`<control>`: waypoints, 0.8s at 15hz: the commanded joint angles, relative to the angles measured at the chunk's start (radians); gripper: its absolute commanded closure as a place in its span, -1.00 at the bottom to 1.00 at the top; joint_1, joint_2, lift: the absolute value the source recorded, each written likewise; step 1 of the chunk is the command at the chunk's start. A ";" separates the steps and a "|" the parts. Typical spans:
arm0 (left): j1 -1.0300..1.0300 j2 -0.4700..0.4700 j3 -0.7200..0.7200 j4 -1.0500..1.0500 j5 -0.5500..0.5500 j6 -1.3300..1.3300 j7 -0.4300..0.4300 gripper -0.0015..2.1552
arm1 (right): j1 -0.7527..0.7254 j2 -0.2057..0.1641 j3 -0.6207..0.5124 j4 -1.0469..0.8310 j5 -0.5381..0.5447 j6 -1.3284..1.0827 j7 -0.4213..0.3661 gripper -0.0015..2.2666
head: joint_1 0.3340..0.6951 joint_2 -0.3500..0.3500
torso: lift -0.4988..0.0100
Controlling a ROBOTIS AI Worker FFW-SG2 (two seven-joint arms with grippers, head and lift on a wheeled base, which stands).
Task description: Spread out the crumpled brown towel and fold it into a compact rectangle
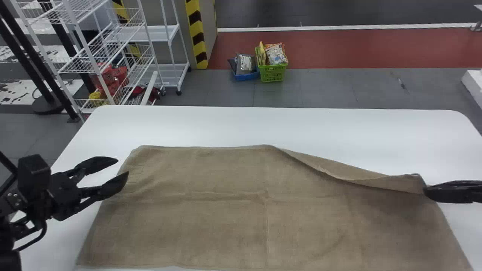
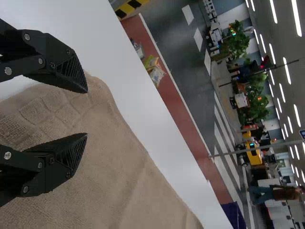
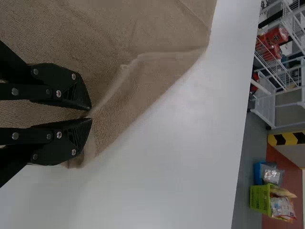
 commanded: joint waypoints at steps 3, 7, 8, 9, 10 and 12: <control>0.007 -0.006 0.009 -0.008 0.004 0.002 0.001 -0.53 | 0.039 -0.012 -0.035 -0.038 -0.005 0.005 0.003 -0.17 | 1.00 0.24 | 0.46; -0.019 -0.018 -0.033 -0.049 -0.012 0.091 0.008 -0.71 | 0.045 -0.012 -0.036 -0.061 -0.002 0.024 0.003 -0.17 | 1.00 0.19 | 0.46; -0.044 -0.018 -0.054 -0.046 -0.033 0.101 0.016 -0.71 | 0.051 -0.012 -0.038 -0.062 -0.001 0.027 0.003 -0.17 | 1.00 0.18 | 0.46; -0.073 -0.020 -0.079 -0.032 -0.053 0.125 0.037 -0.71 | 0.054 -0.011 -0.035 -0.062 0.002 0.024 0.003 -0.17 | 1.00 0.17 | 0.46; -0.096 -0.023 -0.097 -0.021 -0.056 0.144 0.053 -0.71 | 0.054 -0.009 -0.035 -0.061 0.002 0.024 0.003 -0.17 | 1.00 0.15 | 0.46; -0.138 -0.027 -0.140 0.002 -0.093 0.162 0.083 -0.71 | 0.051 -0.001 -0.042 -0.061 -0.005 0.048 0.003 -0.17 | 1.00 0.10 | 0.46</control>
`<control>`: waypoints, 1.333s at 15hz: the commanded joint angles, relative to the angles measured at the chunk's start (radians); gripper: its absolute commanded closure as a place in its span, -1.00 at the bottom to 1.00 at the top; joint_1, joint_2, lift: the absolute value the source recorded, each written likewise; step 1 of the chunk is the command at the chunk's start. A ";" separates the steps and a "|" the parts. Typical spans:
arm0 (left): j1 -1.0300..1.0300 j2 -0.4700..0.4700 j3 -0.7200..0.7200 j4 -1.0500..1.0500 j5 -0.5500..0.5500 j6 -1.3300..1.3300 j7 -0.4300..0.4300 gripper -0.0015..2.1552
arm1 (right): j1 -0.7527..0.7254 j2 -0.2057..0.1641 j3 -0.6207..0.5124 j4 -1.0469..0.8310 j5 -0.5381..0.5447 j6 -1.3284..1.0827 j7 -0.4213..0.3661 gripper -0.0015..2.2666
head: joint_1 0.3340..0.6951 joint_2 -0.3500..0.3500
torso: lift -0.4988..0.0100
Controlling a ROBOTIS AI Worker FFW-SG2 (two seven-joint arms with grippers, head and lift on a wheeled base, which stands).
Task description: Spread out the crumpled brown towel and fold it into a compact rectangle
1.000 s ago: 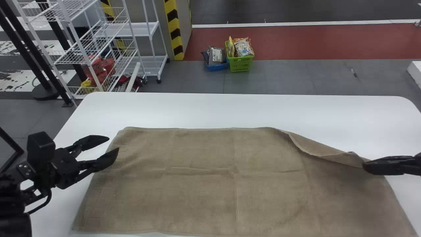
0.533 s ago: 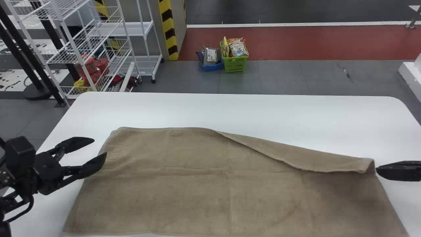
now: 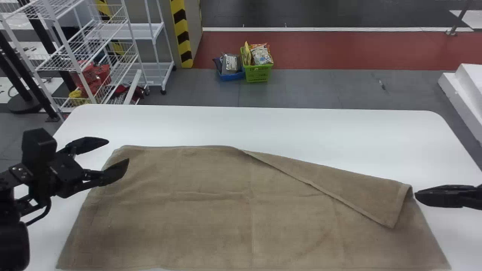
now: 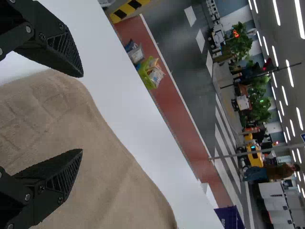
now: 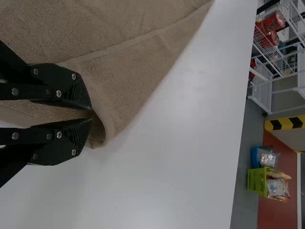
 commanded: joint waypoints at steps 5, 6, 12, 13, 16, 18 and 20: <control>-0.111 -0.019 -0.075 0.098 -0.136 0.007 0.053 -0.71 | -0.019 0.005 -0.096 0.000 -0.072 0.145 0.003 -0.49 | 1.00 -0.02 | 0.46; -0.138 -0.014 -0.075 0.138 -0.156 -0.005 0.060 -0.71 | -0.019 0.005 -0.113 0.000 -0.079 0.148 0.003 -0.49 | 1.00 -0.04 | 0.46; -0.244 0.011 -0.119 0.266 -0.272 -0.002 0.037 -0.59 | -0.019 0.003 -0.142 0.011 -0.110 0.148 0.003 -0.49 | 1.00 -0.07 | 0.46; -0.246 0.014 -0.127 0.266 -0.288 0.001 0.034 -0.58 | -0.019 -0.002 -0.147 0.011 -0.118 0.148 0.003 -0.49 | 1.00 -0.07 | 0.46; -0.264 0.018 -0.132 0.275 -0.323 0.032 -0.007 -0.58 | -0.019 -0.003 -0.157 0.011 -0.130 0.148 0.003 -0.49 | 1.00 -0.08 | 0.46; -0.273 0.021 -0.138 0.275 -0.334 0.053 -0.019 -0.58 | -0.019 -0.003 -0.156 0.013 -0.131 0.148 0.003 -0.49 | 1.00 -0.08 | 0.46; -0.292 0.024 -0.147 0.293 -0.350 0.099 -0.044 -0.58 | -0.019 -0.003 -0.157 0.011 -0.131 0.151 0.003 -0.49 | 1.00 -0.07 | 0.46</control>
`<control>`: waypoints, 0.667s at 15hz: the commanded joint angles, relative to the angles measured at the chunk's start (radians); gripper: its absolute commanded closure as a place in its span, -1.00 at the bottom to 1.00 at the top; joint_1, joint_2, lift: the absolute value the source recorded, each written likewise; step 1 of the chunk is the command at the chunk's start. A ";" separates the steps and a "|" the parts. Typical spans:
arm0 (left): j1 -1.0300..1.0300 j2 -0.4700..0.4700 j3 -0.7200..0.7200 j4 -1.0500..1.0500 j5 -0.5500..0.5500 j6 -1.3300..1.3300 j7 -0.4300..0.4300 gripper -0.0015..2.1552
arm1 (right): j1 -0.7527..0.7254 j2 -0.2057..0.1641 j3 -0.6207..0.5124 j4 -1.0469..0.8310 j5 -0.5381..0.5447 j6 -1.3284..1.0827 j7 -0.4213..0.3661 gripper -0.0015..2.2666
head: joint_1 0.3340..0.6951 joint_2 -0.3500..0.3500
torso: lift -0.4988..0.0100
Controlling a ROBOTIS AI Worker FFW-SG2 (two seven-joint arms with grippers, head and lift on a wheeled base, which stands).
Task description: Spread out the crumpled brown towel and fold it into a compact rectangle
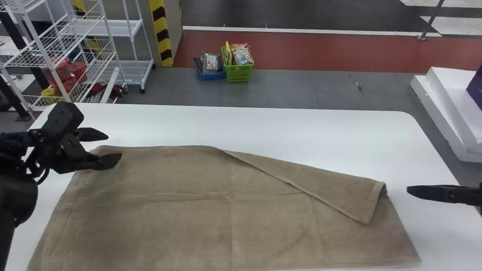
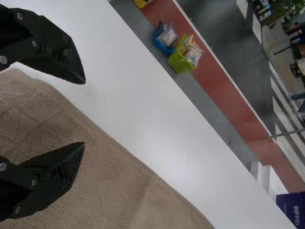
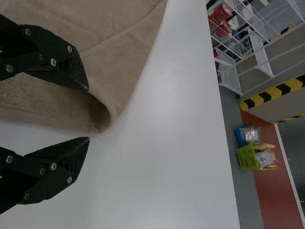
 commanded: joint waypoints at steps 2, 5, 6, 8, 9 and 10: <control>-0.030 0.005 -0.017 0.033 -0.030 0.060 -0.031 -0.50 | 0.000 -0.002 -0.003 0.001 -0.012 0.002 0.003 -0.49 | 1.00 -0.06 | 0.46; -0.037 0.005 -0.017 0.033 -0.035 0.078 -0.044 -0.14 | 0.000 -0.003 -0.006 -0.001 -0.019 0.005 0.003 -0.49 | 1.00 -0.05 | 0.46; -0.032 0.005 -0.017 0.027 -0.035 0.078 -0.046 -0.14 | 0.000 -0.002 -0.006 -0.001 -0.019 0.005 0.003 -0.49 | 1.00 -0.05 | 0.46; -0.012 0.002 -0.011 0.013 -0.029 0.078 -0.046 -0.14 | 0.005 -0.002 -0.006 -0.004 -0.017 0.002 0.003 -0.49 | 1.00 -0.05 | 0.46; 0.006 0.002 -0.008 -0.008 -0.024 0.078 -0.046 -0.14 | 0.012 -0.002 -0.003 -0.013 -0.014 -0.008 0.003 -0.55 | 1.00 -0.05 | 0.46; 0.019 0.001 -0.002 -0.028 -0.022 0.078 -0.048 -0.14 | 0.026 -0.002 0.002 -0.030 -0.009 -0.014 0.003 -0.66 | 1.00 -0.05 | 0.46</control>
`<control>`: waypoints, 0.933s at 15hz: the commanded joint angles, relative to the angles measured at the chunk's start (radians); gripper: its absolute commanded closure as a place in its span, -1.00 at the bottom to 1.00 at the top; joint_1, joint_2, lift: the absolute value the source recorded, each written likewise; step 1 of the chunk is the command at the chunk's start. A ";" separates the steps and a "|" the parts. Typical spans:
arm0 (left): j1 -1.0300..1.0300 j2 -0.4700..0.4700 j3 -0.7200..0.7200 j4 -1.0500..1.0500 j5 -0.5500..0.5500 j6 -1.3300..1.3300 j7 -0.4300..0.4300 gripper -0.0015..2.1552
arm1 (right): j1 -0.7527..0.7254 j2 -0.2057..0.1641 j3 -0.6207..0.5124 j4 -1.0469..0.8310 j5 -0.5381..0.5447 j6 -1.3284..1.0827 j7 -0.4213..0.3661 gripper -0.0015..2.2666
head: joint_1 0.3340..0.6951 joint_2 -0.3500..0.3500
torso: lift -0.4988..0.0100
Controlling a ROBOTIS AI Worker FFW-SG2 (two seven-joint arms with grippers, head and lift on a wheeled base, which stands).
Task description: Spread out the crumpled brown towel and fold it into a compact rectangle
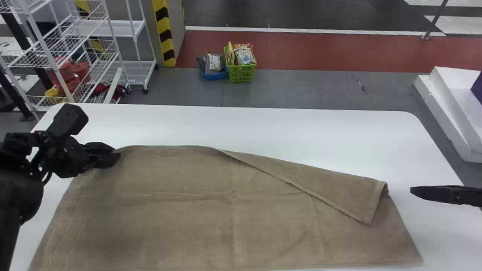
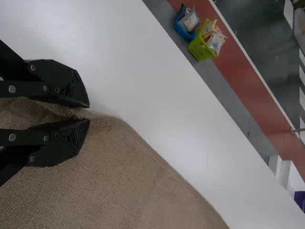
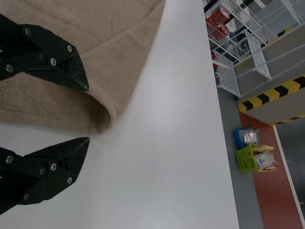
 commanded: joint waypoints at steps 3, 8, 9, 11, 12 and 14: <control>0.060 -0.003 0.023 -0.079 0.014 0.000 -0.006 -0.14 | 0.073 0.003 0.045 -0.114 0.054 -0.135 0.003 -0.71 | 1.00 -0.03 | 0.46; 0.071 -0.001 0.025 -0.083 0.019 -0.003 -0.006 -0.14 | 0.158 -0.003 0.242 -0.243 0.392 -0.418 0.003 -0.71 | 1.00 0.07 | 0.46; 0.071 -0.001 0.025 -0.083 0.019 -0.006 -0.006 -0.14 | 0.159 -0.009 0.295 -0.243 0.458 -0.421 0.003 -0.71 | 1.00 0.09 | 0.46; 0.071 -0.001 0.023 -0.083 0.023 -0.012 -0.006 -0.14 | 0.155 -0.011 0.361 -0.237 0.515 -0.418 0.003 -0.71 | 1.00 0.12 | 0.46; 0.073 -0.001 0.023 -0.083 0.028 -0.012 -0.006 -0.14 | 0.150 -0.009 0.389 -0.228 0.539 -0.418 0.003 -0.70 | 1.00 0.16 | 0.46; 0.076 0.002 0.022 -0.083 0.034 -0.018 -0.006 -0.14 | 0.133 -0.008 0.429 -0.202 0.564 -0.415 0.003 -0.70 | 1.00 0.18 | 0.46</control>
